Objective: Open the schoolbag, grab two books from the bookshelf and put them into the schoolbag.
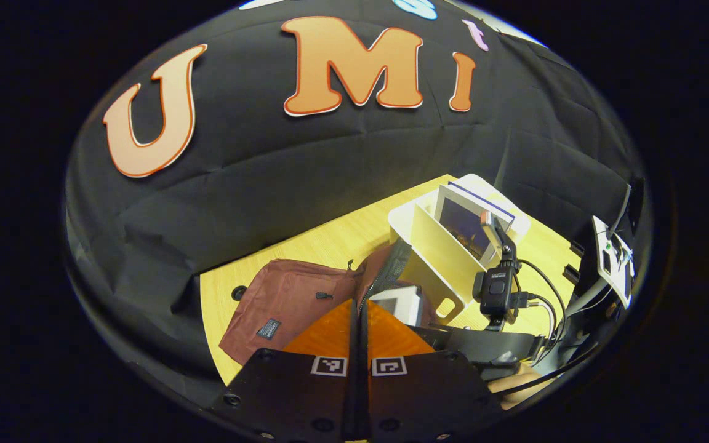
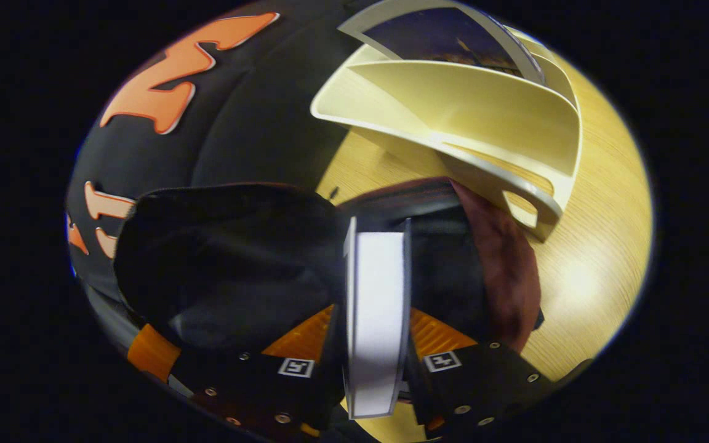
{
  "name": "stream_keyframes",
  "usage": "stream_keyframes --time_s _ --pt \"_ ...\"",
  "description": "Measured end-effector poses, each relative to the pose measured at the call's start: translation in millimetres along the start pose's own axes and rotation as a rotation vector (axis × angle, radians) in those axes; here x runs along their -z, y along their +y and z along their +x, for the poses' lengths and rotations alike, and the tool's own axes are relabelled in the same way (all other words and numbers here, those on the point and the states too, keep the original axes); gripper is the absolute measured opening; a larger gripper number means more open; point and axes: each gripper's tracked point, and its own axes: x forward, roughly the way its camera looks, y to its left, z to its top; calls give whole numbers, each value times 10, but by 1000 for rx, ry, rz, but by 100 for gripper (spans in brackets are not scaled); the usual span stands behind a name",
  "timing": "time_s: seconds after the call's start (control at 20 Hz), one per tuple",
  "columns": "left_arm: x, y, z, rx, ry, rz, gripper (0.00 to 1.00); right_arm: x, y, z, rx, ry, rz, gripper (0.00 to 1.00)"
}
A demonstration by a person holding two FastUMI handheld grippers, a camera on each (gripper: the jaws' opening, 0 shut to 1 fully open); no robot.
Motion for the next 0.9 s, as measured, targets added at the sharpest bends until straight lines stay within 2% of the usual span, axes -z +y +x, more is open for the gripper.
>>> stream_keyframes --time_s 0.05,0.1,0.15,0.4,0.6,0.9 --pt "12 21 8 0 2 -8 0 68 -44 -8 8 38 24 47" --pt "2 38 11 0 0 -18 0 94 -95 -8 20 60 33 88" --pt "-8 61 10 0 -2 -27 1 98 -114 -94 26 70 33 97" --pt "-9 192 -24 -28 -10 -44 0 -1 -315 -252 61 69 -2 98" --pt "17 181 -25 -29 -1 -59 1 -173 -428 -500 34 40 -23 98" --pt "71 112 -10 -39 14 -69 1 -450 -791 -1123 28 4 -124 98"
